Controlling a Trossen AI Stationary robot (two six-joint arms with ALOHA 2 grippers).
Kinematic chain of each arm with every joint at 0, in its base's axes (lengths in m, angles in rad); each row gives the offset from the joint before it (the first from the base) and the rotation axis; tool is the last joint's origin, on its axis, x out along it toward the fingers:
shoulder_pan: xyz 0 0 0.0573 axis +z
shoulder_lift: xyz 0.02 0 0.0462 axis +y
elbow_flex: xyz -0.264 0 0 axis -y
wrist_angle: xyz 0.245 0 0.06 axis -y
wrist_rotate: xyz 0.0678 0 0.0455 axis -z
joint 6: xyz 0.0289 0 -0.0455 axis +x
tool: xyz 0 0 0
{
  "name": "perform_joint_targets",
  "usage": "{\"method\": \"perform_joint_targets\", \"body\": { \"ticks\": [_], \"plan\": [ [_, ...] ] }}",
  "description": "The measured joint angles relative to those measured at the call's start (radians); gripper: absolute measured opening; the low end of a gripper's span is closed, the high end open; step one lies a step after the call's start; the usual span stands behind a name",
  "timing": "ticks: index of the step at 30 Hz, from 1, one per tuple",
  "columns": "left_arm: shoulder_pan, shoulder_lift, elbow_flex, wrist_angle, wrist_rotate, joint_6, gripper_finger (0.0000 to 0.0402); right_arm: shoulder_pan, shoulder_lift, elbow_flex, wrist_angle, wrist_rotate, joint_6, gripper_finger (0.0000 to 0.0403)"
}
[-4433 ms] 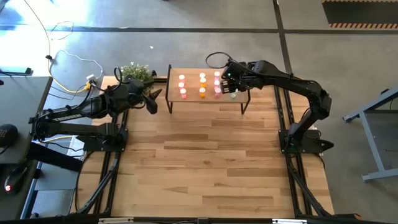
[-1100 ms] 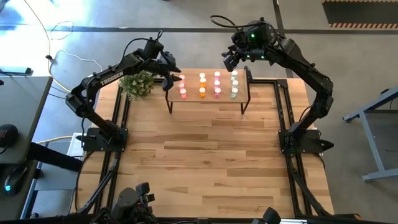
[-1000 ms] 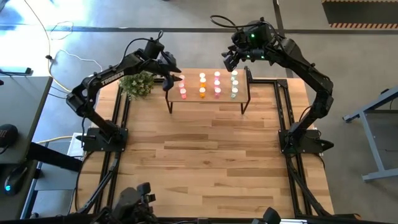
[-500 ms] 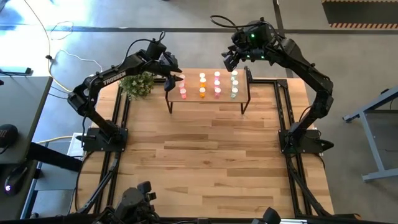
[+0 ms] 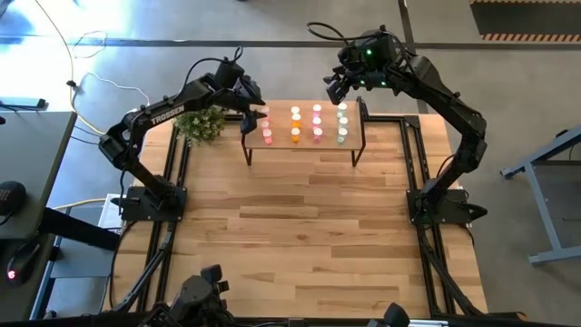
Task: Pick and place medicine bottles onto shelf by color
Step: Adjust the pink pill bottles on the shelf
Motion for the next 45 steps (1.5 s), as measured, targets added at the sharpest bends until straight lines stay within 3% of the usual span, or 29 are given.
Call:
{"method": "perform_joint_targets", "body": {
  "ticks": [8,35,41,45],
  "plan": [
    [-0.003,0.002,0.000,0.000,-0.059,0.025,0.0196,0.000,0.000,0.000,0.000,0.000,0.000,0.0195],
    [-0.011,-0.090,0.000,-0.007,-0.057,-0.074,0.0195,0.000,0.000,0.000,0.000,0.000,0.000,0.0195],
    [-0.010,-0.129,0.000,-0.064,0.054,-0.119,0.0195,0.000,0.000,0.000,0.000,0.000,0.000,0.0195],
    [-0.019,-0.120,0.000,-0.140,0.068,-0.113,0.0195,0.000,0.000,0.000,0.000,0.000,0.000,0.0195]
  ]
}}
